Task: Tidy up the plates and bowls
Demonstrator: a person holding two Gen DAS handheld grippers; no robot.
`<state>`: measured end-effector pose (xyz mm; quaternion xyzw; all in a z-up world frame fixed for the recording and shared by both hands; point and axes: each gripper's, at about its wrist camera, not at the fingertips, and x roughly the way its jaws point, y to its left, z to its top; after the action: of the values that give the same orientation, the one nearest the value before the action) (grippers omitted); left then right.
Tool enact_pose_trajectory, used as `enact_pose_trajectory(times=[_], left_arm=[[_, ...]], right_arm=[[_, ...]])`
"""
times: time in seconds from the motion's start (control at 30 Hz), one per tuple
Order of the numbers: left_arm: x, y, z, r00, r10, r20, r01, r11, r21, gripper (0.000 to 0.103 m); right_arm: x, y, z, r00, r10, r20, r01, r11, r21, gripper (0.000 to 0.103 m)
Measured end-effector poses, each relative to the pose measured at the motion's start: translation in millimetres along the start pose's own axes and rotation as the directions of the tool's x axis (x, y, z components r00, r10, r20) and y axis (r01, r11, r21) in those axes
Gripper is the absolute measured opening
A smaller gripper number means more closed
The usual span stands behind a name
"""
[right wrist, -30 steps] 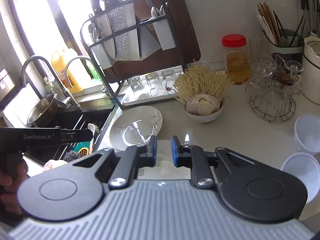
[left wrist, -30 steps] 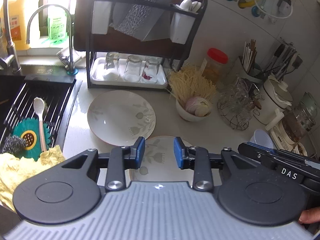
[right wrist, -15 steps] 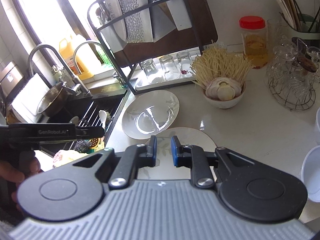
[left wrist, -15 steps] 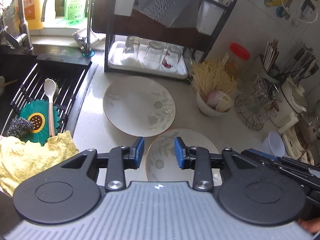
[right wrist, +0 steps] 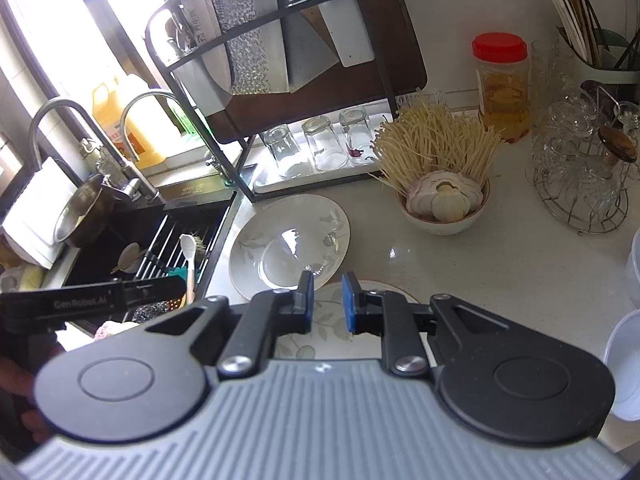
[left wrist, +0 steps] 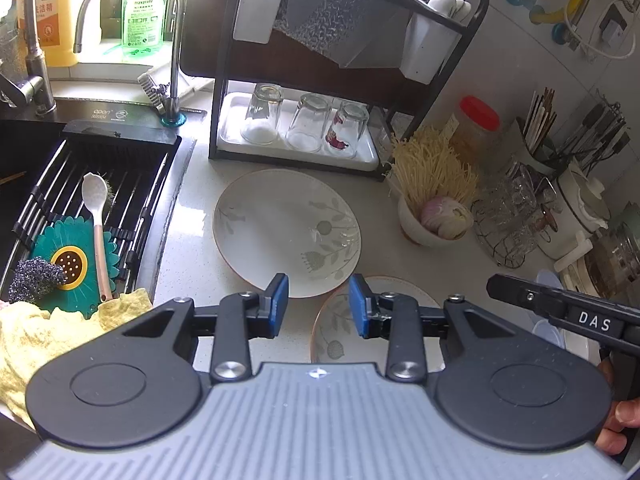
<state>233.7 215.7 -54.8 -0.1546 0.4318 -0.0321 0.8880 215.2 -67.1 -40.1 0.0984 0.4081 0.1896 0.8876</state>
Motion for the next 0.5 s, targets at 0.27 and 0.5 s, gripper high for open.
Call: enact_pose_trajectory(times=[0.27,0.5], left_arm=[[18,18,14,1.000,-0.008,-0.026,0.007,1.000,-0.015,0.038],[32,36,24,0.999,-0.017,-0.036,0.016,0.999,-0.037,0.039]], right_arm=[[25,9,7,0.999,0.008,-0.043,-0.007,1.000,0.022,0.019],[50,14,15,0.998,-0.006,-0.060,0.007,1.000,0.029,0.019]])
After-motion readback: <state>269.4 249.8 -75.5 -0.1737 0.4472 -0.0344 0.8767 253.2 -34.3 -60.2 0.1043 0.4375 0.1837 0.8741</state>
